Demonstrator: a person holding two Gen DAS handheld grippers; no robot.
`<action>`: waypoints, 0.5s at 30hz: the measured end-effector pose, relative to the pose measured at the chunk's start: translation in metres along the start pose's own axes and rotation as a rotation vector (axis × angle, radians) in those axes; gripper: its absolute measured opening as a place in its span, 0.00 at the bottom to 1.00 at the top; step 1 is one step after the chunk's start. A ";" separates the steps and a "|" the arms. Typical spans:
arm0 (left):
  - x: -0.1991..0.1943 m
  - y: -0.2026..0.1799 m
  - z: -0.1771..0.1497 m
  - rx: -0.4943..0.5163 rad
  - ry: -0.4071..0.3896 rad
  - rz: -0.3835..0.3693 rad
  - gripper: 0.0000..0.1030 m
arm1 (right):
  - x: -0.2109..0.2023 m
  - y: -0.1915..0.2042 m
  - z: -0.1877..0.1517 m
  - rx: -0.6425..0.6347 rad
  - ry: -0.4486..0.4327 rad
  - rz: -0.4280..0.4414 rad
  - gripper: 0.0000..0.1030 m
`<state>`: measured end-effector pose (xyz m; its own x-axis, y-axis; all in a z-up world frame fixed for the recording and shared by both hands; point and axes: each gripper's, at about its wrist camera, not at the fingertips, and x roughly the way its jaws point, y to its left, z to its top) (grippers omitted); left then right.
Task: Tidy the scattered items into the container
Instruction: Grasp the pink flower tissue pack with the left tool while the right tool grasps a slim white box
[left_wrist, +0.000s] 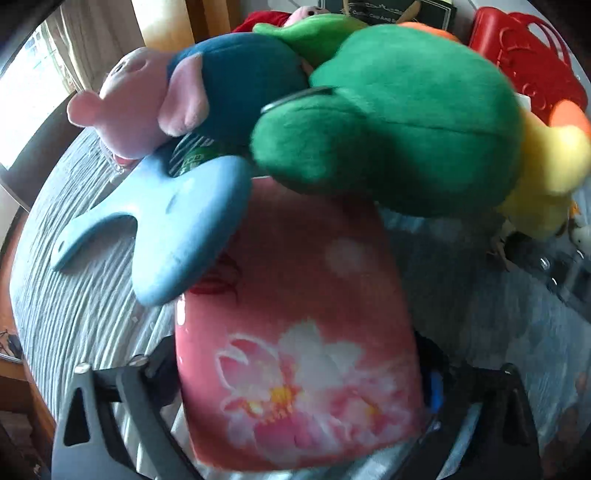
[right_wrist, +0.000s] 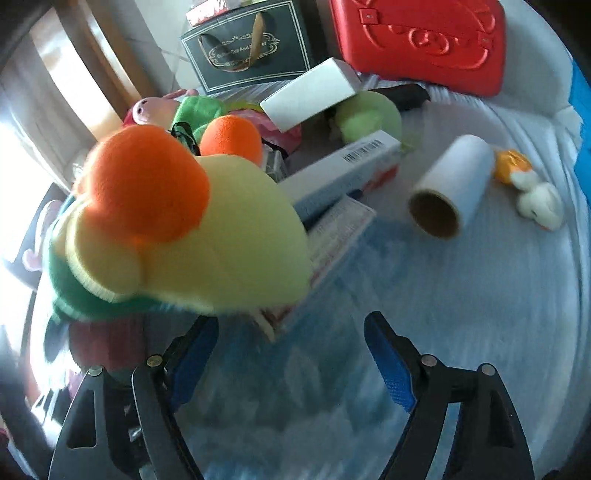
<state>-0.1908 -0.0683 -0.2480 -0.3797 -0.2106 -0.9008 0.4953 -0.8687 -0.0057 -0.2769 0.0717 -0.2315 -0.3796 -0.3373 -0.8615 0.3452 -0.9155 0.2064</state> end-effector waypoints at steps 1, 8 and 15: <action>-0.001 0.000 0.000 0.005 -0.012 -0.013 0.91 | 0.006 0.001 0.002 0.008 -0.011 -0.019 0.76; -0.019 -0.011 -0.012 0.094 -0.052 -0.092 0.90 | 0.004 -0.012 -0.014 -0.050 0.014 -0.042 0.35; -0.035 -0.036 -0.049 0.220 -0.036 -0.147 0.90 | -0.042 -0.029 -0.089 -0.114 0.095 -0.020 0.31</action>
<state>-0.1570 -0.0077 -0.2373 -0.4644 -0.0871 -0.8813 0.2522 -0.9670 -0.0373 -0.1942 0.1316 -0.2426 -0.3063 -0.2923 -0.9060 0.4360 -0.8891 0.1394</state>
